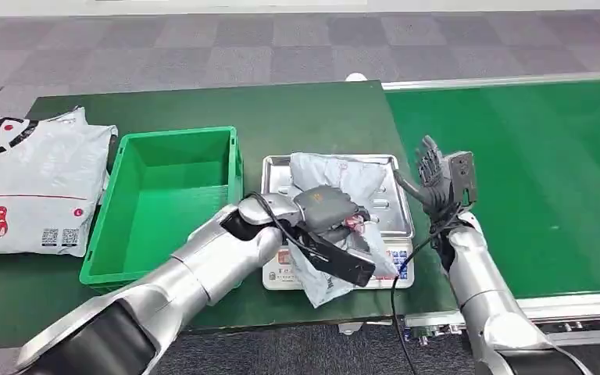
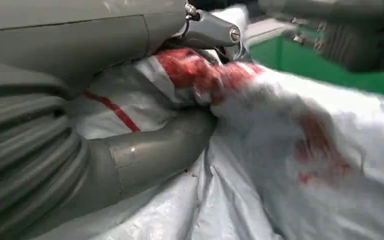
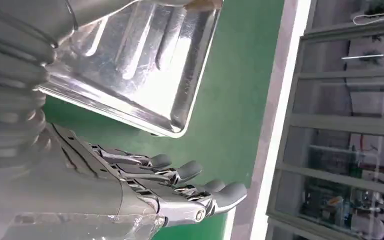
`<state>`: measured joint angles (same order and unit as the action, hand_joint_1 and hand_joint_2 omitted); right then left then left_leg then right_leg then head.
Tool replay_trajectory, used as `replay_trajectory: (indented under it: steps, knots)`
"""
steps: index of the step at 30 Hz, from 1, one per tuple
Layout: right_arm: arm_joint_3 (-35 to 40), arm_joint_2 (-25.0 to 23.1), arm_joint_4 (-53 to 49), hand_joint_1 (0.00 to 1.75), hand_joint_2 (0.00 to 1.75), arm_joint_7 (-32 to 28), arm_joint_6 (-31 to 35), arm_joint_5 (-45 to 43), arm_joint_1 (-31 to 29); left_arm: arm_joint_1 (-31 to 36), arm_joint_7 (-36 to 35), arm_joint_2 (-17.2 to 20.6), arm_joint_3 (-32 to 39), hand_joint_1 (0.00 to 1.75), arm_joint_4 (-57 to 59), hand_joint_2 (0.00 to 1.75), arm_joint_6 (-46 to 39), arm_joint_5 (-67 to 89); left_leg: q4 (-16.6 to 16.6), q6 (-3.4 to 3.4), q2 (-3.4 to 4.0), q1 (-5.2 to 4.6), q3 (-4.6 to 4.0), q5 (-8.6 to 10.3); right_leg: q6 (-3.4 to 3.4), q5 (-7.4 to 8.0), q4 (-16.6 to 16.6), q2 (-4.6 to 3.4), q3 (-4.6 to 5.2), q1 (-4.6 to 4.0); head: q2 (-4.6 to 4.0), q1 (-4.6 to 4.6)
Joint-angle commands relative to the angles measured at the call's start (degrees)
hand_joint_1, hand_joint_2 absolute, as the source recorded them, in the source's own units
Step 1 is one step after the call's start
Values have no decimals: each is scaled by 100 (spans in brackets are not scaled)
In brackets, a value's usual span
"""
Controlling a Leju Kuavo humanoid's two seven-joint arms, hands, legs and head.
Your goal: Moved the parcel from conveyor to table for the left to box.
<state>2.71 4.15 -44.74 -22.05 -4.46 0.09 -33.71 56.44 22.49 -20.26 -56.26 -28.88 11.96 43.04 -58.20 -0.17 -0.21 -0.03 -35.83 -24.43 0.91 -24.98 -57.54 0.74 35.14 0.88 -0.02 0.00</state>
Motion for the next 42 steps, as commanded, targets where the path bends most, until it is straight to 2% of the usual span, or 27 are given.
replay_trajectory:
  steps: [1, 3, 7, 15, 20, 23, 25, 28, 32, 35, 39, 42]
  knots:
    - [-172, -28, -360, 0, 175, -5, -4, 72, 301, 246, -640, 378, -676, 175, -900, 175, -1101, 1152, 7, -5, 3, 2, 13, -3, -7, -2, 6, -6, -11, -2, 0, 0]
    - [-256, -21, -571, 0, 175, -55, -13, 135, 547, 234, -1048, 481, -760, 175, -1332, 175, -1405, 1912, 8, -6, -3, 5, 15, -3, -8, -3, 9, 0, -15, -6, 0, 0]
    - [-279, -31, -565, 0, 175, -71, -22, 161, 557, 183, -1044, 532, -698, 175, -1446, 175, -1350, 1981, 7, -4, 3, 3, 15, -6, -7, -4, 8, -6, -12, -4, 2, 0]
    - [-563, -120, -1399, 0, 175, 55, -68, 290, 1108, -142, -1464, 846, 548, 175, -1761, 175, -1951, 3191, 13, -6, 10, 3, 16, -5, -9, -2, 12, -13, -11, -3, 2, 0]
    - [-488, -84, -917, 0, 175, 192, -136, 300, 484, -100, -1792, 1191, 1435, 175, -1621, 175, -2381, 3517, 4, -4, 38, -3, -1, -5, -7, 4, -4, -39, 17, 3, 2, 0]
    - [-432, -117, -772, 0, 175, 193, -75, 307, 347, -209, -1787, 1397, 2012, 175, -1433, 175, -2567, 3720, 5, -6, 56, -3, 2, -5, -8, 6, -6, -58, 20, 2, 2, 0]
    - [-458, -73, -878, 0, 175, 174, -70, 277, 483, -233, -1780, 1484, 2107, 175, -1339, 175, -2717, 3945, 14, -8, 66, -1, 16, -4, -10, 8, 3, -65, 8, 0, 0, 0]
    - [-568, 82, -1176, 0, 175, 162, -26, 222, 820, -221, -1831, 1485, 2477, 175, -1159, 175, -2899, 3997, 14, -9, 41, 5, 17, -3, -9, 2, 6, -40, -1, -5, 2, 0]
    - [-681, 166, -1387, 0, 175, 126, -73, 133, 1083, -118, -1820, 1473, 2585, 175, -965, 175, -2875, 4097, 8, -7, 12, 5, 6, -1, -6, -5, 2, -13, 2, -5, 2, 0]
    - [-759, 225, -1701, 0, 175, 129, -47, 102, 1433, -152, -2035, 1657, 2848, 175, -869, 175, -3013, 4183, 8, -7, 9, 4, 4, -3, -8, -7, 3, -11, 0, -3, 0, 0]
    - [-831, 218, -2028, 0, 175, 114, -66, 0, 1832, -1096, -2089, 2071, 3522, 175, -1185, 175, -3523, 3848, 28, -10, 28, 2, 33, -10, -14, -7, 20, -31, -22, -2, 0, 0]
    - [-809, 203, -2174, 0, 175, 111, -61, -3, 1999, -1737, -2119, 2288, 3729, 175, -1336, 175, -3912, 3872, 30, -9, 33, -4, 31, -12, -10, -8, 15, -38, -13, 4, 2, 0]
